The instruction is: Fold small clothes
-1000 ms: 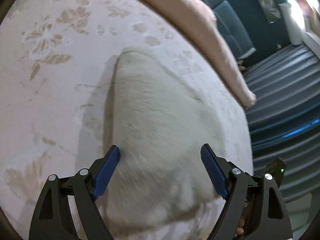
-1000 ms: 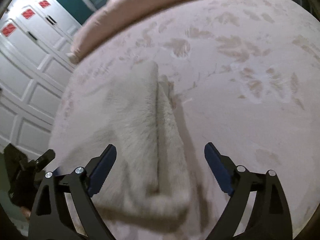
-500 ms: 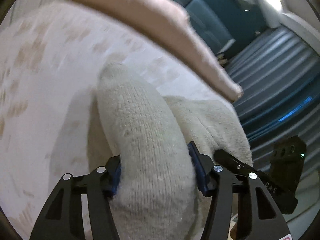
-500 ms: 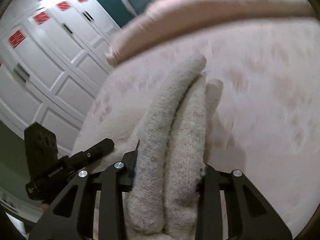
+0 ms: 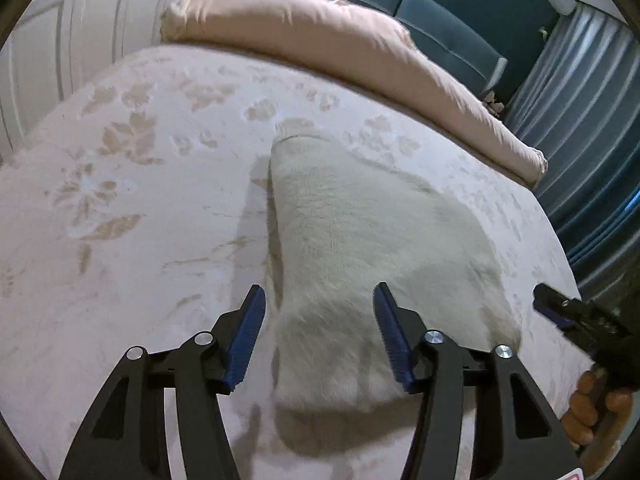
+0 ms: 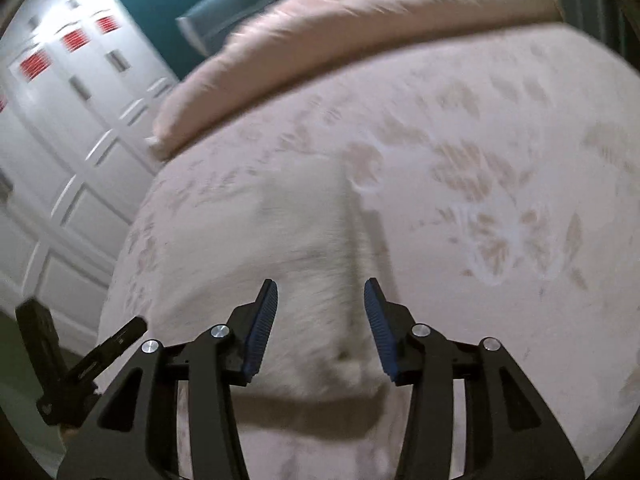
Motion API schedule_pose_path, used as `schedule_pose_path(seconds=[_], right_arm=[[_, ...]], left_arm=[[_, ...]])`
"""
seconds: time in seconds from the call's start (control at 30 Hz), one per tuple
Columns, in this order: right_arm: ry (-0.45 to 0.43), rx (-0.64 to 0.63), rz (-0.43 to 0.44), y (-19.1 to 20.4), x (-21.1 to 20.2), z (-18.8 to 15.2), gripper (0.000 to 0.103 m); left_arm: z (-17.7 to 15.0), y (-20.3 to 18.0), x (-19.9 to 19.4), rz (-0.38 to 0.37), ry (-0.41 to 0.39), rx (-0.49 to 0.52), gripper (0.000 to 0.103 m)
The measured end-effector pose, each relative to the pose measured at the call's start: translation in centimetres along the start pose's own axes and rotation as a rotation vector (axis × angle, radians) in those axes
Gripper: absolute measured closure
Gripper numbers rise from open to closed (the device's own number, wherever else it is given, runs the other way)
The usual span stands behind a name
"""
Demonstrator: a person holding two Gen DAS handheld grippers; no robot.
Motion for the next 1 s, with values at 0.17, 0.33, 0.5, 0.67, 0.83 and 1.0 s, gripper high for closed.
schedule_pose_path(seconds=[0.17,0.33,0.5,0.67,0.83,1.0], right_arm=[[0.195,-0.128,-0.191,0.0,4.8,-4.9,0.058],[0.204,-0.074,-0.202,0.0,4.0,-5.5,0.054],[0.138,-0.092,-0.241,1.4,-0.1,-6.6,0.037],[0.146,-0.109,-0.296,1.7,-0.5,-10.1,0.037],[0.173,-0.134,-0.326,1.9,-0.5,-13.5,0.035],[0.168,-0.2,-0.357,2.6,-0.5,-15.4,0.029]], left_arm=[[-2.9,0.3,3.0,0.174,0.075,0.071,0.046],[-3.7,0.9,2.9,0.192,0.072,-0.003,0.044],[-5.0,0.2,0.6,0.214,0.063,0.006,0.035],[-8.4,0.1,-0.3,0.248,0.088,0.031,0.027],[-12.3,0.5,0.0,0.279,0.137,0.07,0.027],[-15.1,1.1,0.1,0.317,0.154,0.102,0.025]])
Point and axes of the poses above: each gripper's, at about its wrist camera, not at the fingertips, and x roughly the way its jaws point, y to its left, z to its top, the point moved 9 cm from there along x, roughly the way its jaws point, and after that the axes turned 10 degrees about -x, right-handed, at the moved point
